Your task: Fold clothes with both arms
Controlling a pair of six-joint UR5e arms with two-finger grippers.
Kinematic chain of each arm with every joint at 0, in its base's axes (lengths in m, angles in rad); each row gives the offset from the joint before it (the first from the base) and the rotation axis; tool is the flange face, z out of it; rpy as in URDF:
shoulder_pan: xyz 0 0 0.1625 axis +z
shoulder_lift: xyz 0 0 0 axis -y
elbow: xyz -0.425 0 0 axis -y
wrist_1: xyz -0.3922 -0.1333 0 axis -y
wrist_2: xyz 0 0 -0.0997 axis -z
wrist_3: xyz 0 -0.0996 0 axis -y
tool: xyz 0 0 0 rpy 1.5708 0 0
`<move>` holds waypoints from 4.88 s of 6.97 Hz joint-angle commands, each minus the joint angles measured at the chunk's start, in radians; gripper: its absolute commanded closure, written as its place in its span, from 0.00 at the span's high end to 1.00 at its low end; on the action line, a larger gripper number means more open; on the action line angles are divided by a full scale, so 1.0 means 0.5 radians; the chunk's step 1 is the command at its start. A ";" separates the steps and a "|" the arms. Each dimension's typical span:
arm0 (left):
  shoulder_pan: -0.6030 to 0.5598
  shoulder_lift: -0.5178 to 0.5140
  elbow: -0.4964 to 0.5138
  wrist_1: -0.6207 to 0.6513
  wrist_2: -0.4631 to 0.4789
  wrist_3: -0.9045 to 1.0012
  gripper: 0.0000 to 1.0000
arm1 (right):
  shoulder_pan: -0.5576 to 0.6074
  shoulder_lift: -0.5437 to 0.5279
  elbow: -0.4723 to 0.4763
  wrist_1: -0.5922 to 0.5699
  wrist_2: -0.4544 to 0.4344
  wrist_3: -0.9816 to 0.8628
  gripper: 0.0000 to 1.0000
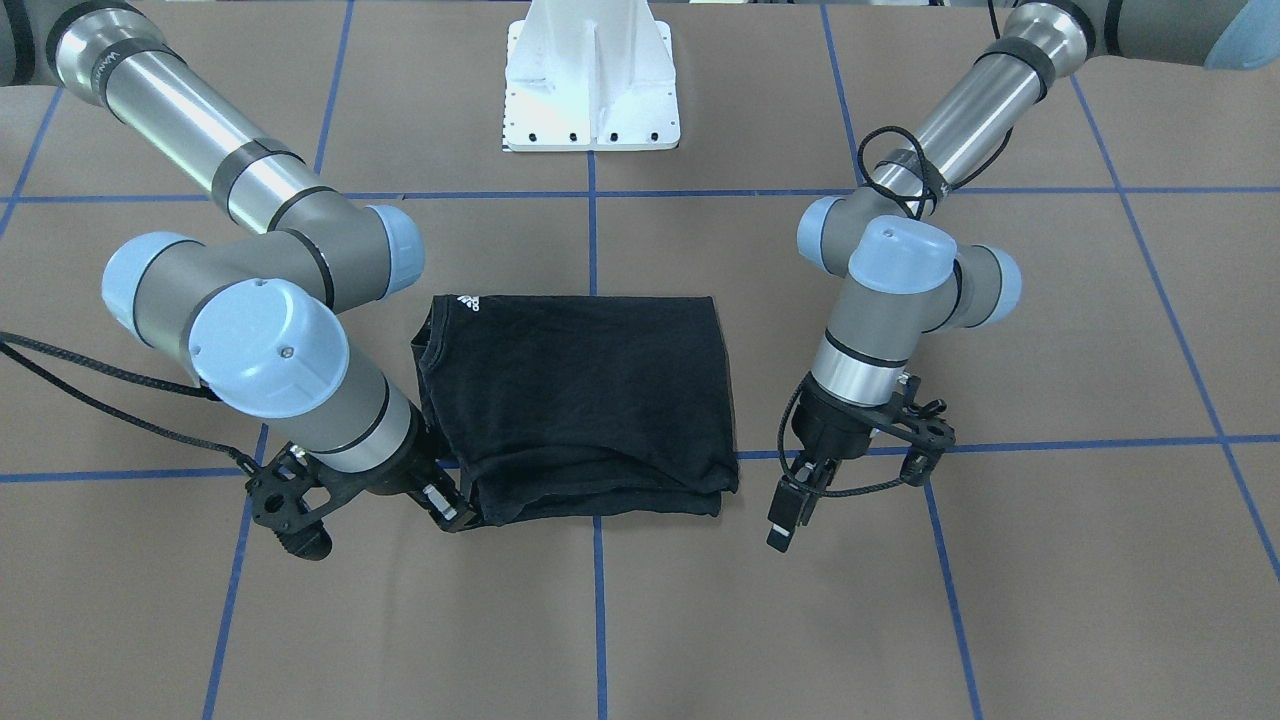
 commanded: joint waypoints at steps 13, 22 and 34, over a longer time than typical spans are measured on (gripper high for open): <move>-1.570 1.384 -0.965 1.158 -1.226 4.224 1.00 | 1.114 -1.680 0.876 -0.386 0.229 -3.362 1.00; -1.540 1.411 -0.956 1.085 -1.288 3.881 1.00 | 1.177 -1.770 1.241 -0.808 0.223 -3.574 1.00; -1.469 1.427 -0.975 1.192 -1.445 3.761 1.00 | 1.177 -1.751 1.229 -0.823 0.247 -3.568 1.00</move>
